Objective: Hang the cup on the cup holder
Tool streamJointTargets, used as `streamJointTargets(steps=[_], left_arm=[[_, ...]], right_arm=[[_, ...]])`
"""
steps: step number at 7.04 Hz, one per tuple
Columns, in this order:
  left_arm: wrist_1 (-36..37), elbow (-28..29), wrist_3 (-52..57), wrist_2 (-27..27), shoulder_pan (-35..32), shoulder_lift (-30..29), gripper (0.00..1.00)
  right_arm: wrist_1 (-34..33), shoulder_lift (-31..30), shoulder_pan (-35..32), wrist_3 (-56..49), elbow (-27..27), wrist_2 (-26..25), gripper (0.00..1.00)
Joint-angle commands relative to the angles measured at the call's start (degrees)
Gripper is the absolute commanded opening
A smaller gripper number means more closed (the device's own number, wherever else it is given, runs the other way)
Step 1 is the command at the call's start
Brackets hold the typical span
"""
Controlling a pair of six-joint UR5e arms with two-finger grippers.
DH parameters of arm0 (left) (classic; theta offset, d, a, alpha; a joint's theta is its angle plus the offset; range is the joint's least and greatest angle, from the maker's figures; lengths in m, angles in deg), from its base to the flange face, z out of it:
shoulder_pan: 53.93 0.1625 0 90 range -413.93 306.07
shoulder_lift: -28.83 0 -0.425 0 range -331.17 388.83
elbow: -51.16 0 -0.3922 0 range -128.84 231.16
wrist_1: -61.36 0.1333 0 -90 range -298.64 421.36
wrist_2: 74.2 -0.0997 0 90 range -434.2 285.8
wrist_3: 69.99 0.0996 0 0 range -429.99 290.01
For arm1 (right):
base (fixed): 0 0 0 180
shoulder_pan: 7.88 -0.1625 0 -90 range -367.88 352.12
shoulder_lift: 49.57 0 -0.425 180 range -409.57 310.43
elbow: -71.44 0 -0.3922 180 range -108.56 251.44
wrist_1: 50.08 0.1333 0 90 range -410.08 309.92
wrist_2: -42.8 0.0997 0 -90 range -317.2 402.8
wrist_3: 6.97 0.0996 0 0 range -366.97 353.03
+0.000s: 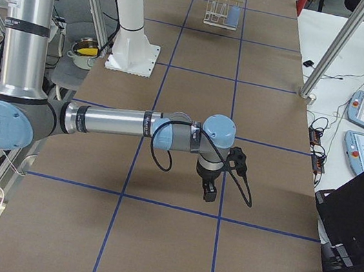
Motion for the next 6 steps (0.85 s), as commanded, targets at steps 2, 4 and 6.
streamJointTargets(steps=[2, 4, 6], left_arm=[[-0.4, 0.8, 0.1, 0.0, 0.1, -0.4, 0.99], [-0.4, 0.3, 0.1, 0.1, 0.1, -0.5, 0.99], [-0.5, 0.5, 0.2, 0.3, 0.1, -0.6, 0.99]], right_arm=[[0.0, 0.0, 0.1, 0.0, 0.0, -0.1, 1.0], [0.0, 0.2, 0.1, 0.0, 0.0, -0.1, 1.0], [0.0, 0.2, 0.0, 0.0, -0.2, -0.1, 1.0]])
